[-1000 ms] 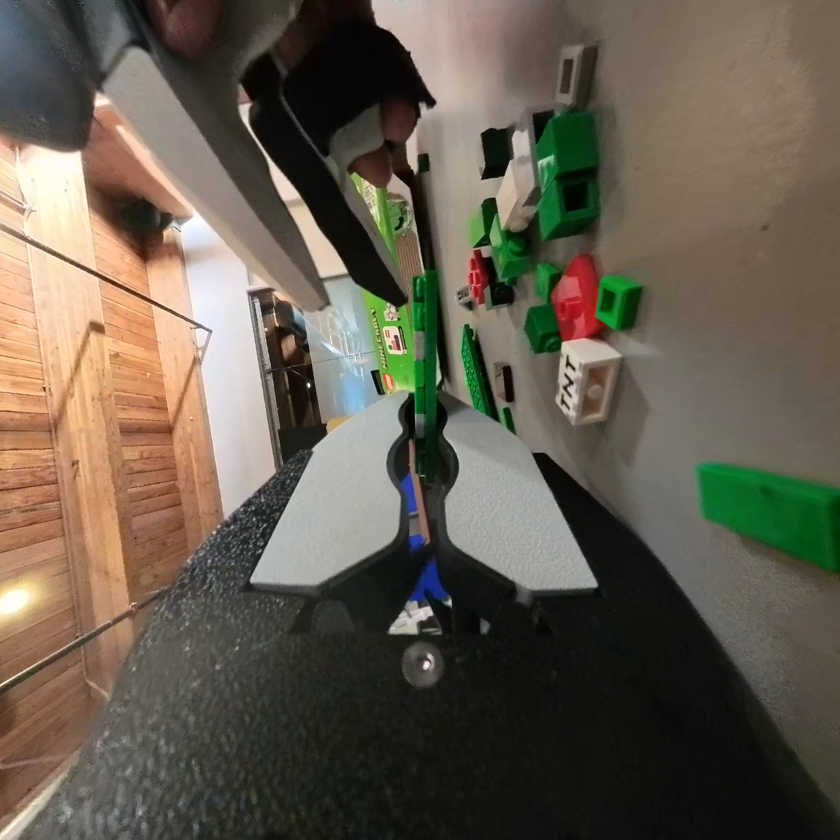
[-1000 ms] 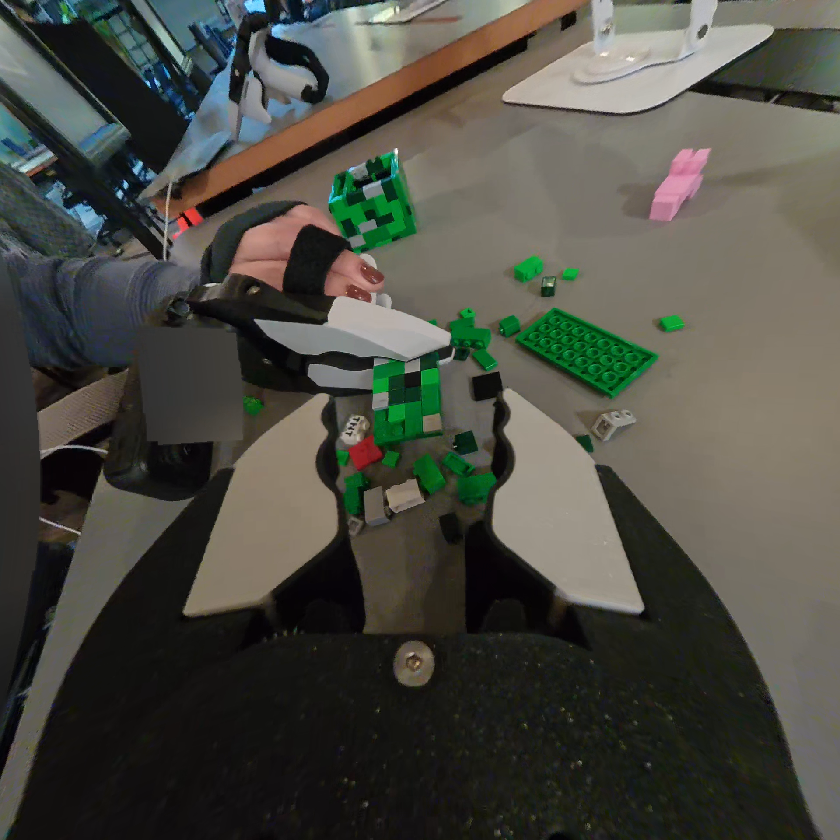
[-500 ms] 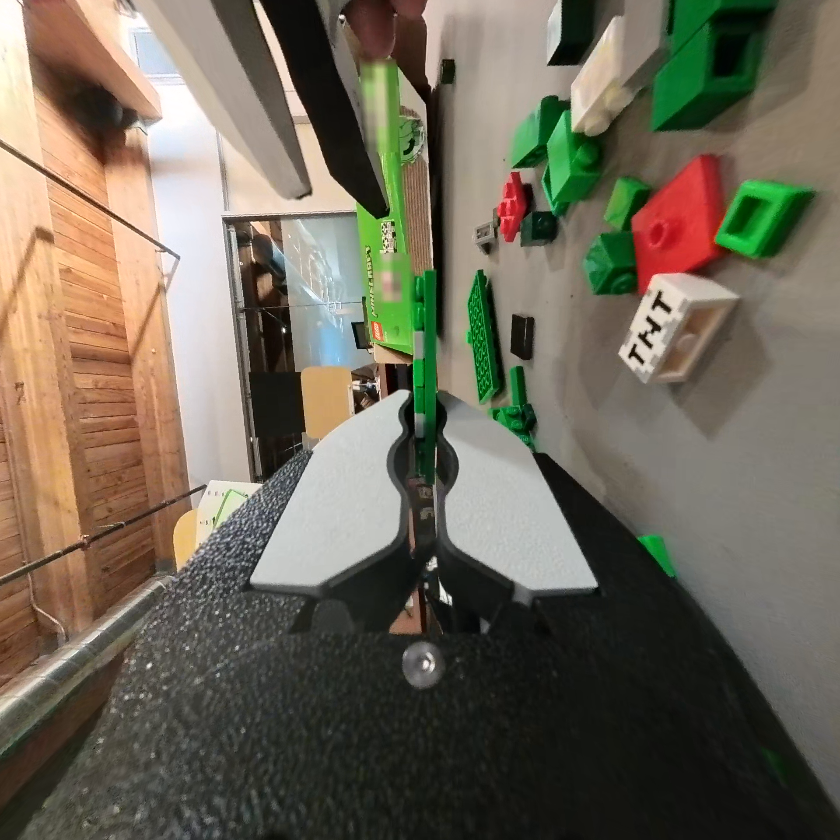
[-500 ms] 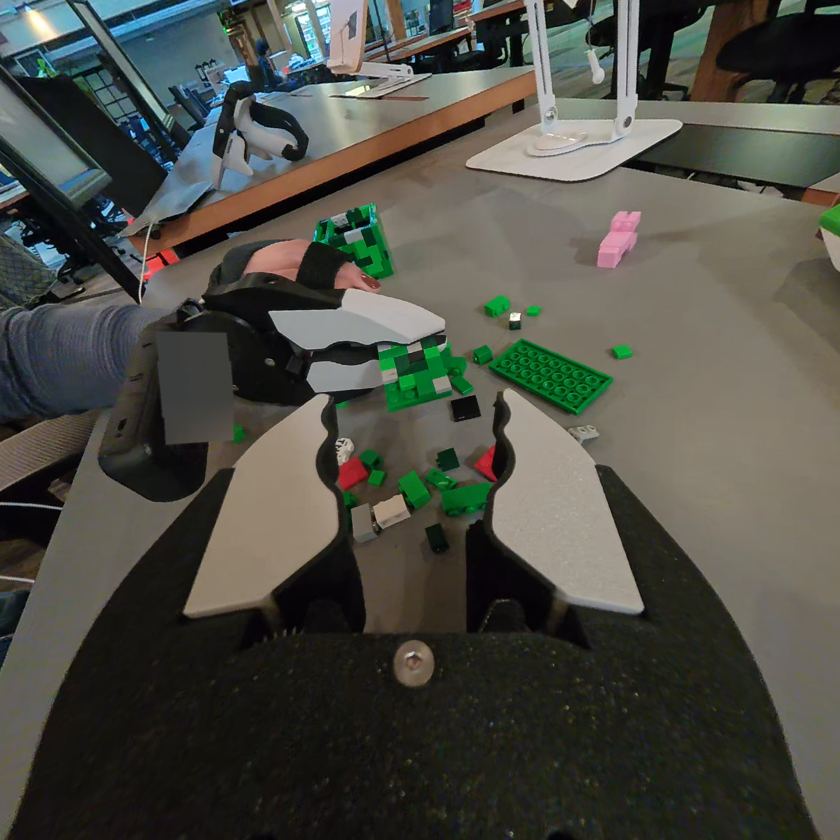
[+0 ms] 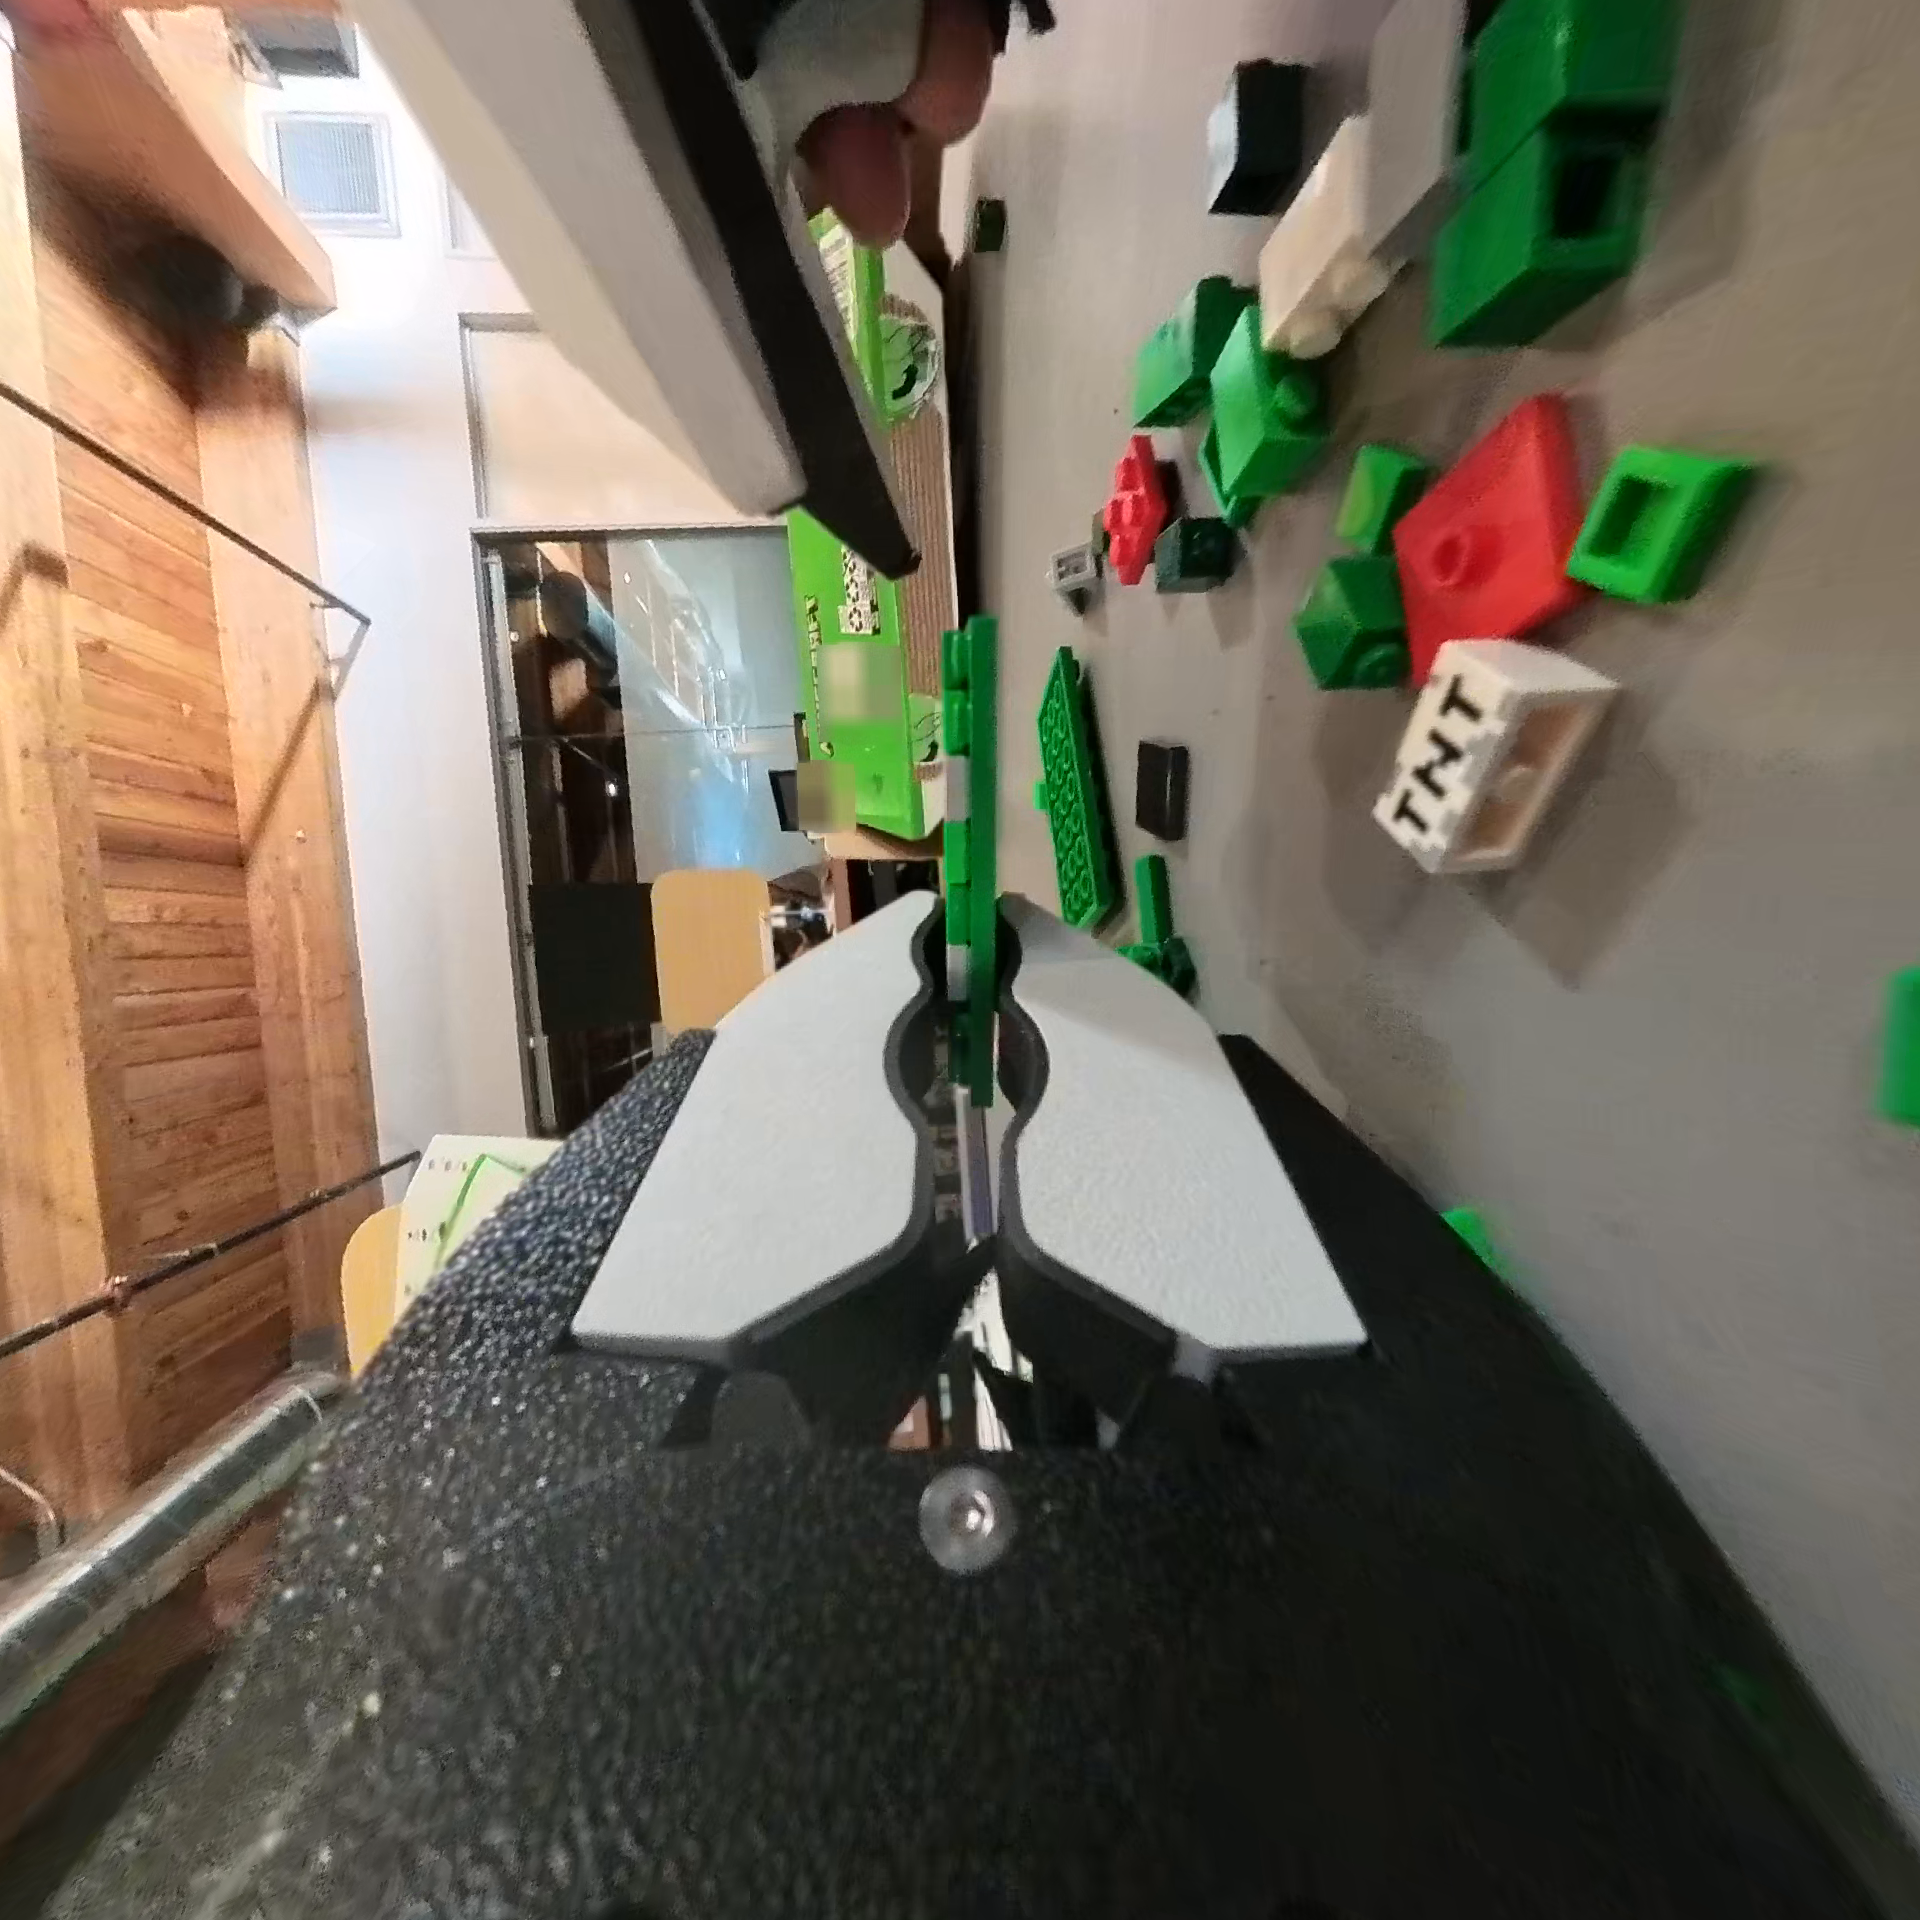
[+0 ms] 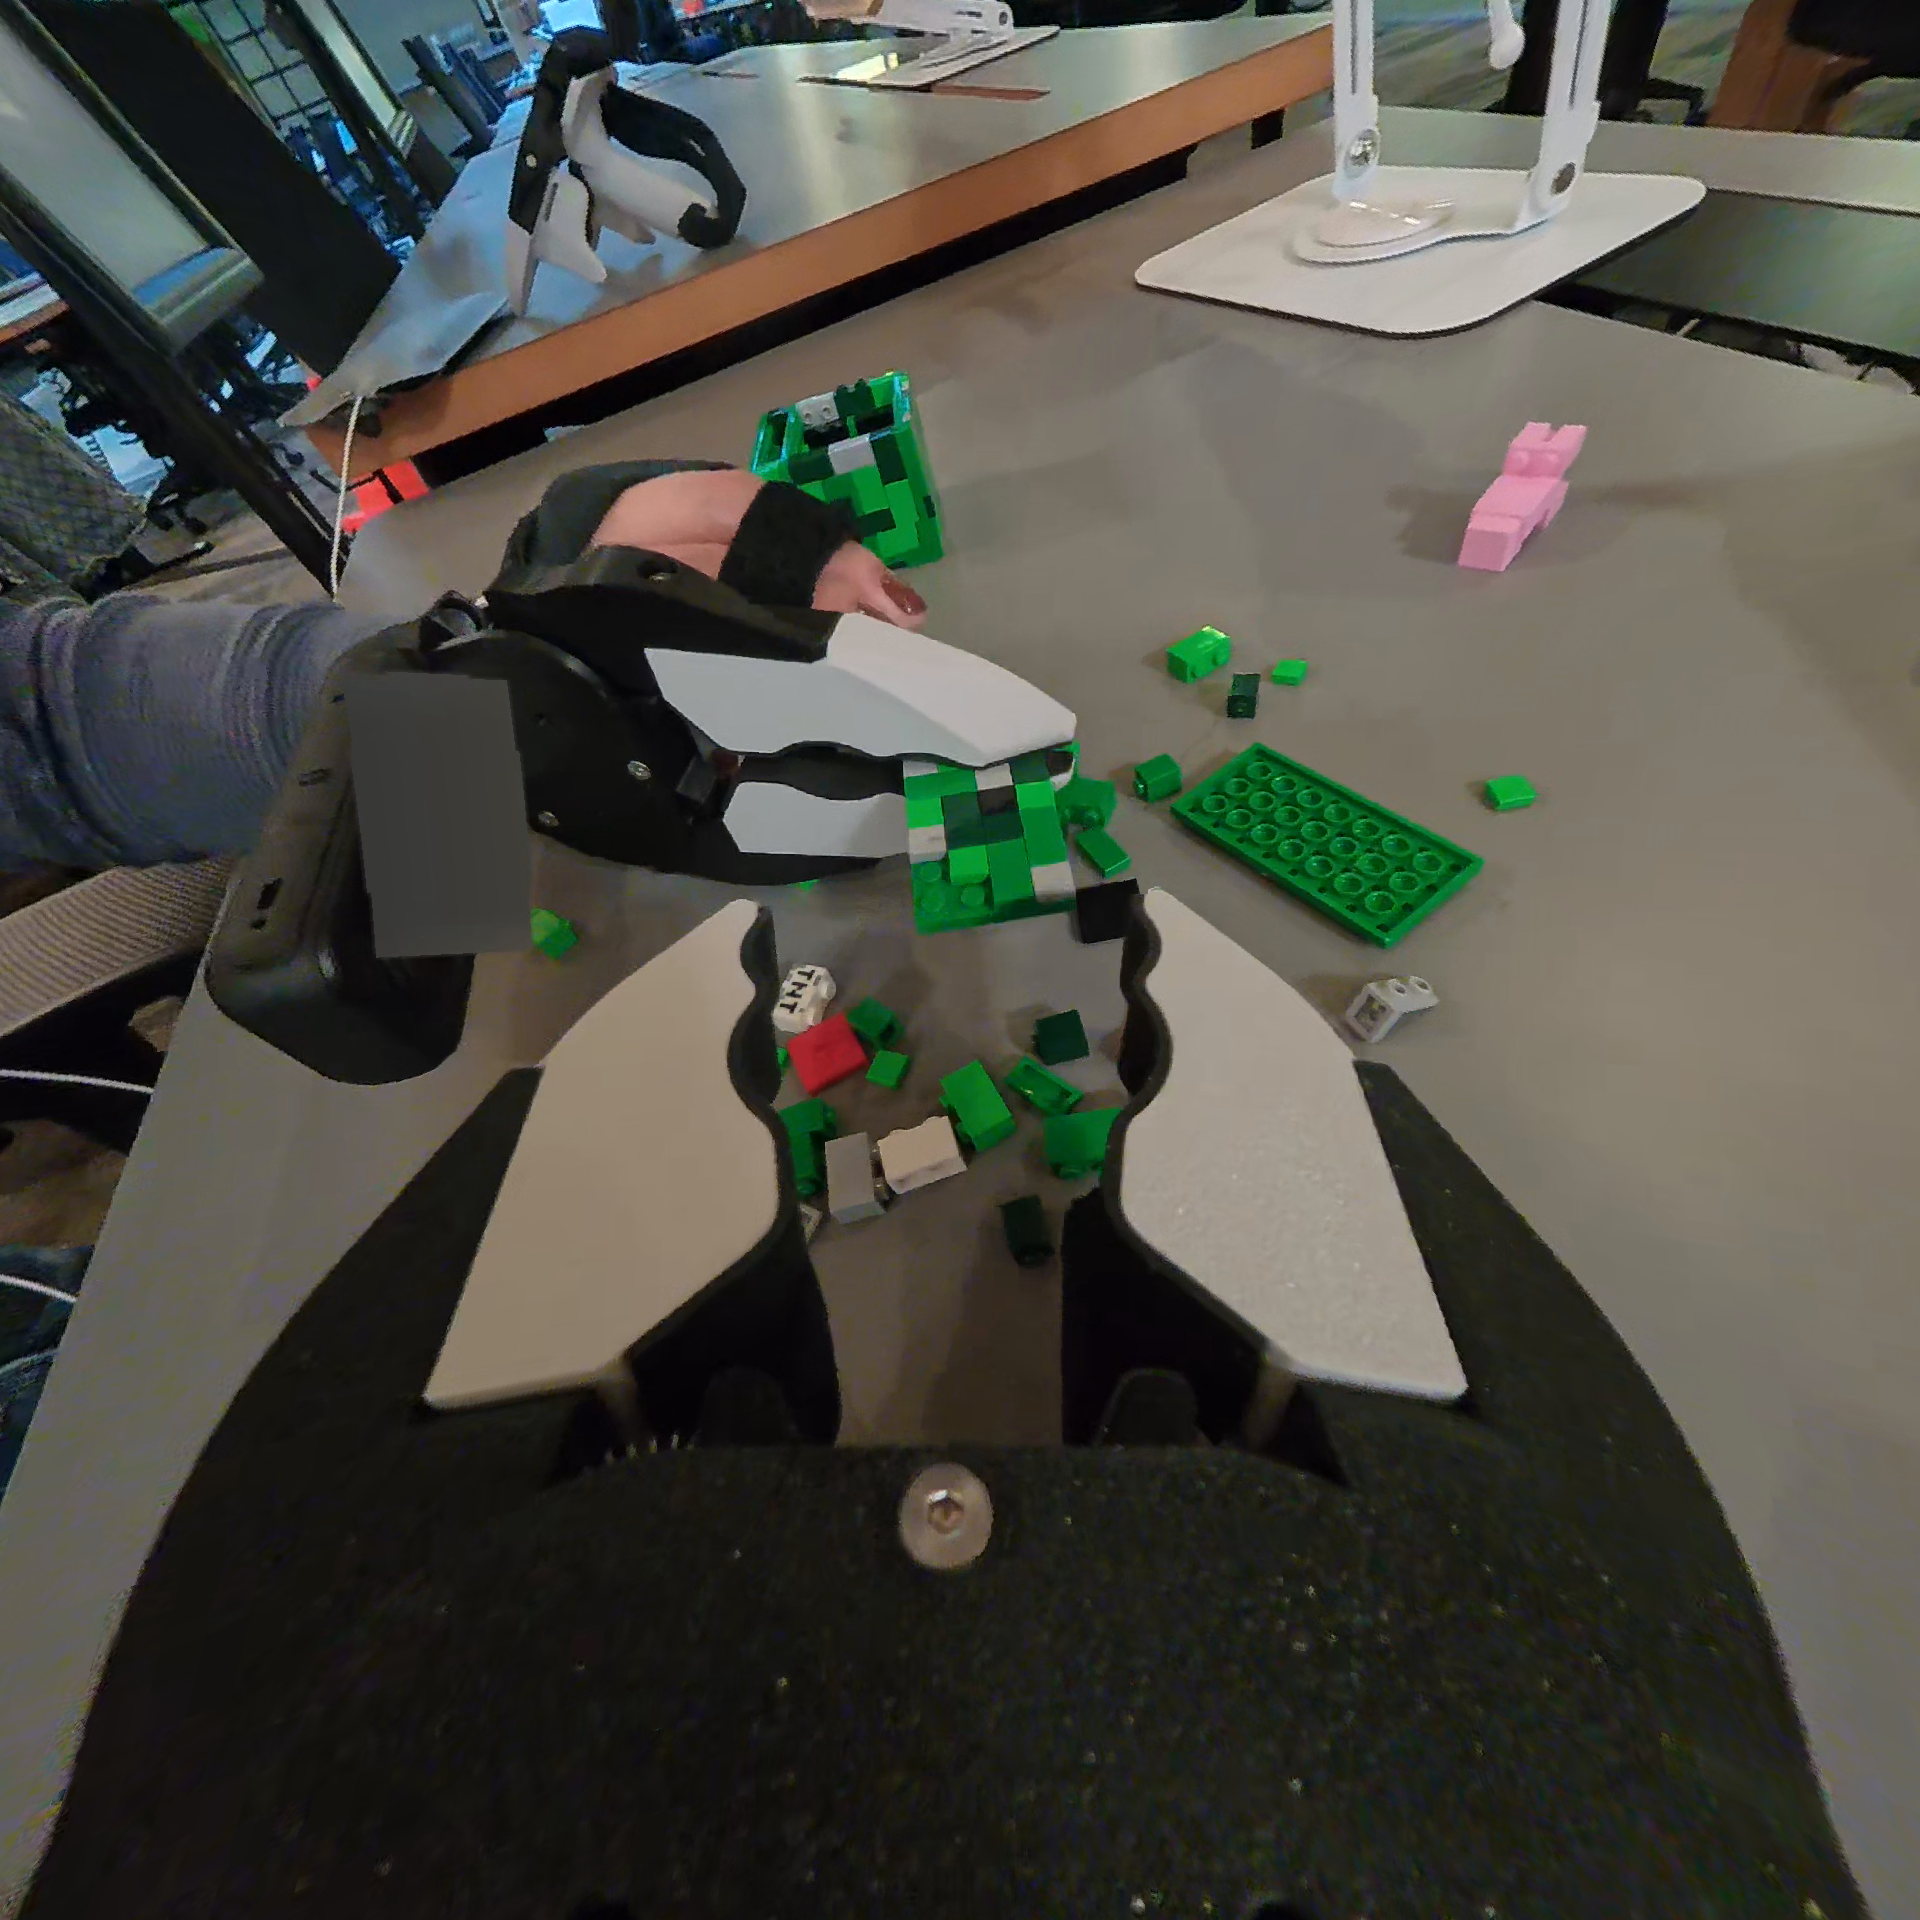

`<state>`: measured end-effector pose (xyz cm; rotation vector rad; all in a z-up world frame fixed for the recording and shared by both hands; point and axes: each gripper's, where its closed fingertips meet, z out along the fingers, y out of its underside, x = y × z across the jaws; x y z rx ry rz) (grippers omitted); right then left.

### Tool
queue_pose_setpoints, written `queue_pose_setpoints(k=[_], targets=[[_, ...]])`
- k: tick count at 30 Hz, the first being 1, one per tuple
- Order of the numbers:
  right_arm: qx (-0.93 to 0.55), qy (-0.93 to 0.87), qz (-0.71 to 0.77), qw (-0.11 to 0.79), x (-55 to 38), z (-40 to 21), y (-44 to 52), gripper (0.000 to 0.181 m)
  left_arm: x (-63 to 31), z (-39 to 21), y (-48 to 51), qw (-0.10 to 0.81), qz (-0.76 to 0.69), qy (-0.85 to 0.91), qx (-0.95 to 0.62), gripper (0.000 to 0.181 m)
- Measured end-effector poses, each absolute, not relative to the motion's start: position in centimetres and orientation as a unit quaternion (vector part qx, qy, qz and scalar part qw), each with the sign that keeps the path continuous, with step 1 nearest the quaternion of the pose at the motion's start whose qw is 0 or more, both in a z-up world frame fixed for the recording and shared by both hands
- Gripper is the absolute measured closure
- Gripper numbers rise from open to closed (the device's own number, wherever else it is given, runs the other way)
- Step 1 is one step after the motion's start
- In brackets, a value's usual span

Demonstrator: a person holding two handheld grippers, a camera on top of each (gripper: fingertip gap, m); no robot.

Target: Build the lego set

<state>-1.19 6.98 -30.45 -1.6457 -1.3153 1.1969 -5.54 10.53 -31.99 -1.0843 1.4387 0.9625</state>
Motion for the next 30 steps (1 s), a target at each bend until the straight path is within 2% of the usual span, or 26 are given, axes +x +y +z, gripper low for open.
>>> queue_pose_setpoints(k=[9, 15, 20, 24, 27, 30], targets=[[-0.622, -0.571, 0.421, 0.332, -1.8, -31.8, 5.4, 0.121, -5.3, -32.5, 10.1, 0.522, 0.369, 0.620, -0.456, 0.175], [-0.624, -0.579, 0.372, 0.371, -2.1, -32.0, 6.0, 0.130, -5.5, -31.9, 9.9, 0.516, 0.412, 0.628, -0.412, 0.175], [-0.625, -0.567, 0.387, 0.372, -2.2, -31.6, 6.2, 0.131, -5.3, -31.2, 9.6, 0.506, 0.460, 0.631, -0.366, 0.176], [-0.629, -0.539, 0.399, 0.393, -2.8, -30.8, 6.9, 0.120, -4.0, -31.3, 8.8, 0.506, 0.466, 0.647, -0.330, 0.176], [-0.629, -0.569, 0.372, 0.377, -3.3, -31.8, 6.4, 0.133, -3.5, -31.2, 8.5, 0.508, 0.471, 0.649, -0.316, 0.176], [-0.625, -0.593, 0.341, 0.376, -3.5, -32.5, 6.0, 0.134, -3.7, -31.2, 8.5, 0.506, 0.470, 0.650, -0.318, 0.176]])
